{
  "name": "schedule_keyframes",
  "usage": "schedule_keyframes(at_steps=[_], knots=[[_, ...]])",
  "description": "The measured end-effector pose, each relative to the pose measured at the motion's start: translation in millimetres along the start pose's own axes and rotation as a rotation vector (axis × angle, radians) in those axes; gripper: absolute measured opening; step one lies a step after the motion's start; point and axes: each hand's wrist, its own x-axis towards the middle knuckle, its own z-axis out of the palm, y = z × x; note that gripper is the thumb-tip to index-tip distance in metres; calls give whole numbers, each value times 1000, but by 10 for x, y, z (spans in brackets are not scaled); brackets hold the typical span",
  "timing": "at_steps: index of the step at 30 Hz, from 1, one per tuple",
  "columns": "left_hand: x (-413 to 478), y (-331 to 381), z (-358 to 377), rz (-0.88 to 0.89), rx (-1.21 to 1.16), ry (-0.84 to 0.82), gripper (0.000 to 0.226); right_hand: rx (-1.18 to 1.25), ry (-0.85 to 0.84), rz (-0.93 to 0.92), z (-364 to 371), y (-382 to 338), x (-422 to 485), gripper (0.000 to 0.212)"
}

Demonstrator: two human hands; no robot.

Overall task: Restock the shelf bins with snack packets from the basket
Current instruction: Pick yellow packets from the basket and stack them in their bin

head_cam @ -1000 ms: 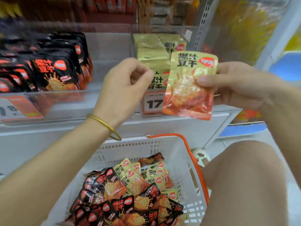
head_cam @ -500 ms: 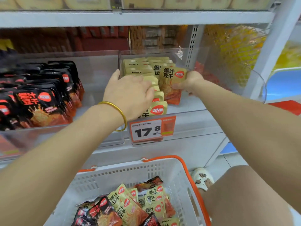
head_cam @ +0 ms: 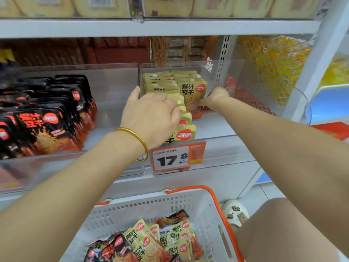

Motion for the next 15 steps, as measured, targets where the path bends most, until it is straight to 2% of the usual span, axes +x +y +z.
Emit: schedule_keyframes(at_steps=[3,5,7,9,10,12,15], knots=[[-21,-8,-26,-5,-100,127,58,22,-15,-4,-129,-66,-161,34],[-132,-2,-91,36,-153,305,48,2,30,-53,-279,-146,-332,38],[-383,18,-153,74,-233,503,37,49,62,-152,-454,-202,-664,35],[-744,49,-110,106,-343,581,28,161,-18,-297,-607,-205,-1206,30],[-935,66,-34,126,-388,562,26,177,-107,-348,-633,-201,-1500,26],[-1278,75,231,146,-421,414,24,61,-353,-361,-452,-81,-1869,17],[-1617,12,744,111,-386,78,29,-284,-790,-219,266,214,-2018,8]])
